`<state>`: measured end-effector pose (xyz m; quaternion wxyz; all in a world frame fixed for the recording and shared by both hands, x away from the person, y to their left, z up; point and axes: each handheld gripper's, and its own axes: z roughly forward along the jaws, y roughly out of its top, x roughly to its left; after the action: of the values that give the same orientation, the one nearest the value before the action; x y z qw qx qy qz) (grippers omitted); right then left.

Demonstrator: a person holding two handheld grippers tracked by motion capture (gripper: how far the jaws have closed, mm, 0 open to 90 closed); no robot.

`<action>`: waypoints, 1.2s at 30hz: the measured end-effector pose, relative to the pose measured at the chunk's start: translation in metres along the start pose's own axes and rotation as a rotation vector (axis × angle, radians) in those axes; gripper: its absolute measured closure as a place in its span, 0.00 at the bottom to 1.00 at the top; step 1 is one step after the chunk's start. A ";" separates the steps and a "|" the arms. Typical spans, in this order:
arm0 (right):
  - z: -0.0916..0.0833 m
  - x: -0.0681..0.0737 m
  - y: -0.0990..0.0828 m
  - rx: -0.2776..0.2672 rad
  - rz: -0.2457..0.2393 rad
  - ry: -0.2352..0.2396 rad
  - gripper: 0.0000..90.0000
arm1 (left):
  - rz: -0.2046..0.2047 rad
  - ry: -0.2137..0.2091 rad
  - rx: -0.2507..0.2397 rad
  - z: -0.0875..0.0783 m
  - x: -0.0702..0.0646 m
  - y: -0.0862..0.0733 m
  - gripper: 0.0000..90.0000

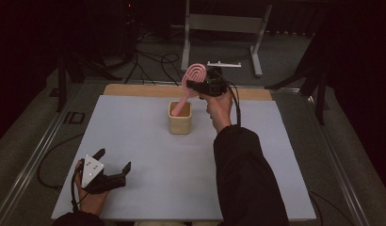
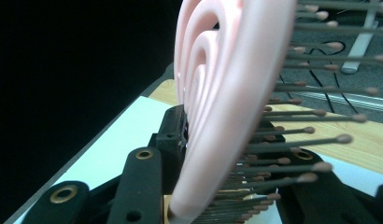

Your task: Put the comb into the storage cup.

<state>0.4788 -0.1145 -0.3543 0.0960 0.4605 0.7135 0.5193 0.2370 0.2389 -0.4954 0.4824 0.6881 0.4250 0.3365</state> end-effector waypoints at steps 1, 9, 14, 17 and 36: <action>0.000 0.000 0.000 -0.001 -0.001 0.000 0.71 | -0.001 0.000 0.000 0.000 0.000 0.000 0.00; 0.003 0.001 -0.002 0.013 -0.010 -0.003 0.71 | -0.002 0.000 0.000 0.000 0.000 0.000 0.00; 0.006 0.002 -0.004 0.023 -0.016 -0.002 0.71 | -0.002 0.000 -0.001 0.000 0.000 0.000 0.00; 0.007 0.002 -0.005 0.030 -0.018 -0.001 0.71 | -0.001 0.001 -0.002 0.000 0.000 0.000 0.00; 0.014 0.007 -0.009 0.057 -0.046 -0.005 0.71 | 0.003 0.002 0.000 0.000 0.000 0.000 0.00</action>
<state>0.4783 -0.1001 -0.3657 0.0964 0.4479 0.7381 0.4952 0.2369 0.2391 -0.4954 0.4813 0.6886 0.4242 0.3379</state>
